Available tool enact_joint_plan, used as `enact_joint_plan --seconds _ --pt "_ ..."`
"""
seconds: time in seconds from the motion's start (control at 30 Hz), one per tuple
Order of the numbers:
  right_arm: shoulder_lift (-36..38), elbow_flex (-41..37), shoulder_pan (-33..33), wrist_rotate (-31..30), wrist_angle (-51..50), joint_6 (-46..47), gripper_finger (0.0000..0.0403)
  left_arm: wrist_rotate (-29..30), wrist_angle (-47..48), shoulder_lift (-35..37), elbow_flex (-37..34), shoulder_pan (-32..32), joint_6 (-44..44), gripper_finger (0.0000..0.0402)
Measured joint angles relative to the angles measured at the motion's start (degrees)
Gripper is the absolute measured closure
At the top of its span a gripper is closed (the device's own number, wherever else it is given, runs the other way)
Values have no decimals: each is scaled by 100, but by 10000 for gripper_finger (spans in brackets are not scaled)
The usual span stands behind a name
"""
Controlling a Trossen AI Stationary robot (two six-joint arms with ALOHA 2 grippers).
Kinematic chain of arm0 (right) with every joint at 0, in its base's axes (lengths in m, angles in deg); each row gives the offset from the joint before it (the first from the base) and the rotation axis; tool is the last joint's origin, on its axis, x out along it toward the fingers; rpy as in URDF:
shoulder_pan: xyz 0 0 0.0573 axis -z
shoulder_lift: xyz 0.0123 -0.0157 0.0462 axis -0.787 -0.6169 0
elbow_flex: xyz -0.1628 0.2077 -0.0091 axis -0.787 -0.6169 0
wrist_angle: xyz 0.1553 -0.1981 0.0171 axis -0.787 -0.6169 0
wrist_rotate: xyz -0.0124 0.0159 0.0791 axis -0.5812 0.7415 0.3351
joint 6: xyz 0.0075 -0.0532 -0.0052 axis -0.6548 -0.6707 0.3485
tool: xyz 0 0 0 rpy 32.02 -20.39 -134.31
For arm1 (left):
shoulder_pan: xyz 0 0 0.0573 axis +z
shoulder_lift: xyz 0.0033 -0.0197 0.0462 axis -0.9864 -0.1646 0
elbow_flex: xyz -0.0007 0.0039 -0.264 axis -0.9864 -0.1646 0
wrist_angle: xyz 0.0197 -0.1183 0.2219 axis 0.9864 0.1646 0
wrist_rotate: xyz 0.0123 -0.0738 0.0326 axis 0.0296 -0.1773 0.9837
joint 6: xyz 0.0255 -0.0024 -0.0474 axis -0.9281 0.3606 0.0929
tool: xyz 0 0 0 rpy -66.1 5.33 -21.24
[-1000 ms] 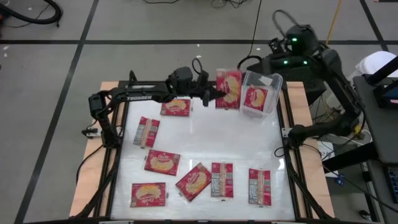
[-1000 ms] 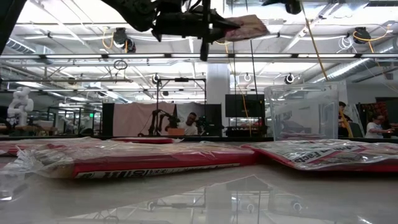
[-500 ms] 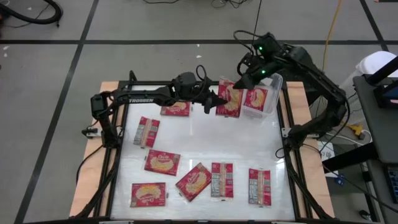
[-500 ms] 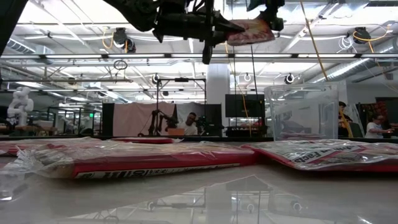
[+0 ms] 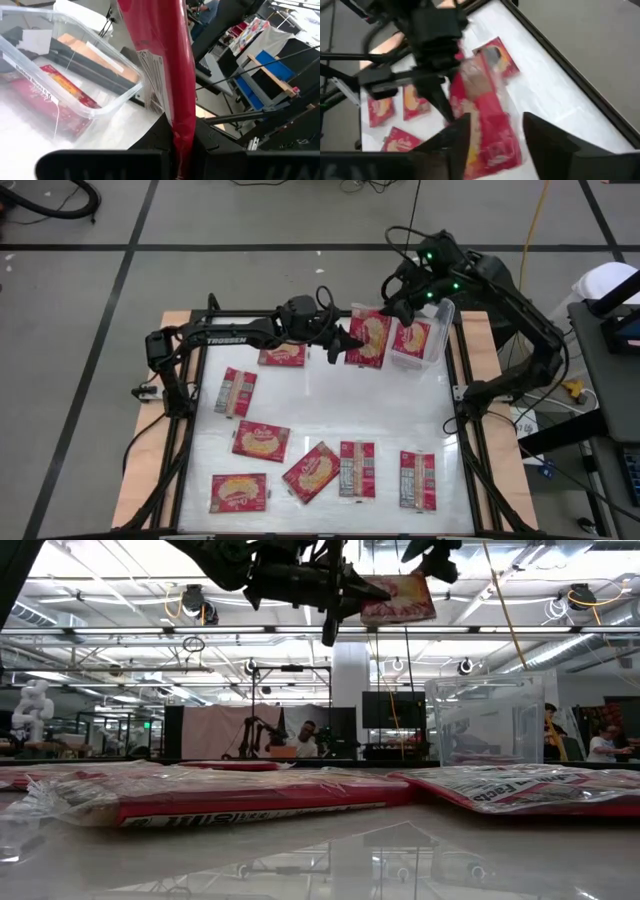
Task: Sort popcorn bags into baskets
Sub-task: Put the red popcorn bag into the transparent container
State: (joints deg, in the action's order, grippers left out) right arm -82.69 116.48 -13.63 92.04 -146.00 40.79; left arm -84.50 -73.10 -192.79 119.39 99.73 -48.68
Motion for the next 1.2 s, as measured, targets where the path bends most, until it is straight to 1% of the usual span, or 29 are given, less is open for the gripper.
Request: enact_joint_plan --seconds 0.13,0.2,0.27,0.37,0.43,0.53,0.77,0.87,0.93,1.03,1.1,1.2 --pt "-101 -2 22 42 -102 -16 149 0 24 0 0 2 -181 376" --pt "-224 -2 -2 59 -97 -40 125 -5 12 0 0 2 -278 376" --pt "-353 -2 -13 355 -101 -167 110 -7 16 2 0 0 -326 376" --pt "-536 -2 -2 837 -107 -368 111 -7 22 0 0 2 -362 376" --pt "-644 -2 -2 985 -127 -422 125 -8 18 0 0 16 -363 376" --pt "-729 -4 -8 1060 -132 -463 169 -5 72 0 0 39 -354 376" --pt "-721 -4 -5 757 -343 -753 318 -6 334 1 0 116 -318 375" --pt "-708 -4 28 777 -437 -967 379 -24 321 0 0 131 -175 375" --pt "-707 -13 31 760 -439 -1105 395 -23 326 1 0 136 -171 374" --pt "-710 -56 72 585 -513 -1162 389 25 340 0 -2 139 -162 358" --pt "-707 -58 175 490 -653 -1264 392 49 323 19 -2 176 8 327" --pt "-707 -61 442 489 -850 -1473 400 78 334 55 -2 274 446 261"
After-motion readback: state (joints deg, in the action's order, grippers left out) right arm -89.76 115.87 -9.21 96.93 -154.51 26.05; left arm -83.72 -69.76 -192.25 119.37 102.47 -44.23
